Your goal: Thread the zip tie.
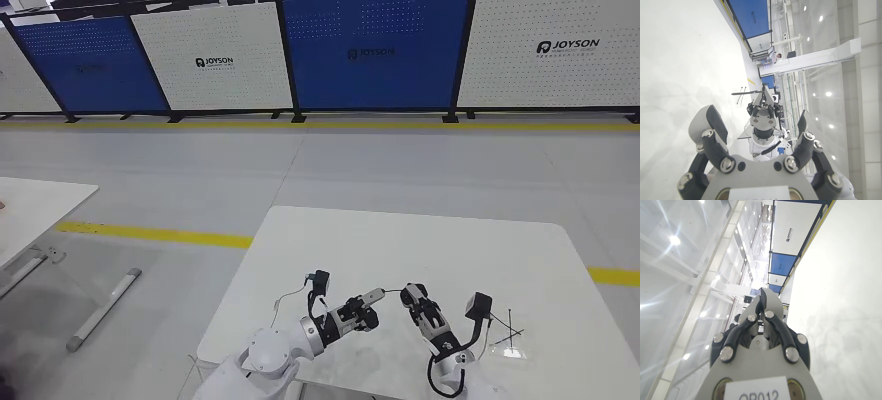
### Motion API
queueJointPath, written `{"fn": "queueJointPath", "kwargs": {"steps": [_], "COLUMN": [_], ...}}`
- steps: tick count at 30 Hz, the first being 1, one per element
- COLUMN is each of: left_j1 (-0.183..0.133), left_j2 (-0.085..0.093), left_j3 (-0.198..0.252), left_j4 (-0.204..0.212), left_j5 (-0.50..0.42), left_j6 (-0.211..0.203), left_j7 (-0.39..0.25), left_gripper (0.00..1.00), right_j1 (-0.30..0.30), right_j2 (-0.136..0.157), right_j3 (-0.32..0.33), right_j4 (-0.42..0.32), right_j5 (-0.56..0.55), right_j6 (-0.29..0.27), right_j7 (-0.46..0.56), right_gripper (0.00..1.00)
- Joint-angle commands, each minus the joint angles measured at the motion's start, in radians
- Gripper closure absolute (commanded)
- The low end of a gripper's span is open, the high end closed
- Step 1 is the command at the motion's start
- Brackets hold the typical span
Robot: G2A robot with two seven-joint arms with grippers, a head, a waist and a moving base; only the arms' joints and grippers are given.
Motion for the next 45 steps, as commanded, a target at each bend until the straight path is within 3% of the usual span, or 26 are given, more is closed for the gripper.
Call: {"fn": "queueJointPath", "kwargs": {"steps": [1, 13, 16, 23, 26, 28, 35, 39, 45], "left_j1": [0.0, 0.0, -0.012, -0.05, -0.05, -0.05, -0.048, -0.042, -0.042], "left_j2": [0.0, 0.0, -0.004, -0.016, -0.016, -0.016, -0.017, -0.021, -0.021], "left_j3": [0.0, 0.001, 0.014, 0.046, 0.046, 0.046, 0.051, 0.055, 0.055], "left_j4": [0.0, 0.0, 0.003, 0.041, 0.041, 0.041, 0.04, 0.036, 0.036], "left_j5": [0.0, -0.001, 0.01, -0.043, -0.043, -0.043, -0.051, -0.067, -0.067], "left_j6": [0.0, 0.001, 0.01, -0.004, -0.004, -0.004, -0.012, -0.036, -0.036], "left_j7": [0.0, 0.003, 0.045, 0.077, 0.077, 0.077, 0.093, 0.128, 0.128], "left_gripper": [0.0, 0.0, 0.0, 0.0, 0.0, 0.0, 0.0, 0.0, 0.0], "right_j1": [0.0, 0.0, 0.0, 0.0, 0.0, 0.003, 0.014, 0.014, 0.014], "right_j2": [0.0, 0.0, 0.0, 0.0, 0.0, 0.001, -0.007, -0.007, -0.007], "right_j3": [0.0, 0.0, 0.0, 0.0, 0.0, -0.005, -0.013, -0.013, -0.013], "right_j4": [0.0, 0.0, 0.0, 0.0, 0.0, 0.003, 0.009, 0.009, 0.009], "right_j5": [0.0, 0.0, 0.0, 0.0, 0.0, 0.055, 0.002, 0.002, 0.002], "right_j6": [0.0, 0.0, 0.0, 0.0, 0.0, -0.001, 0.027, 0.027, 0.027], "right_j7": [0.0, 0.0, 0.0, 0.0, 0.0, 0.09, 0.017, 0.017, 0.017], "right_gripper": [1.0, 1.0, 1.0, 1.0, 1.0, 1.0, 1.0, 1.0, 1.0]}}
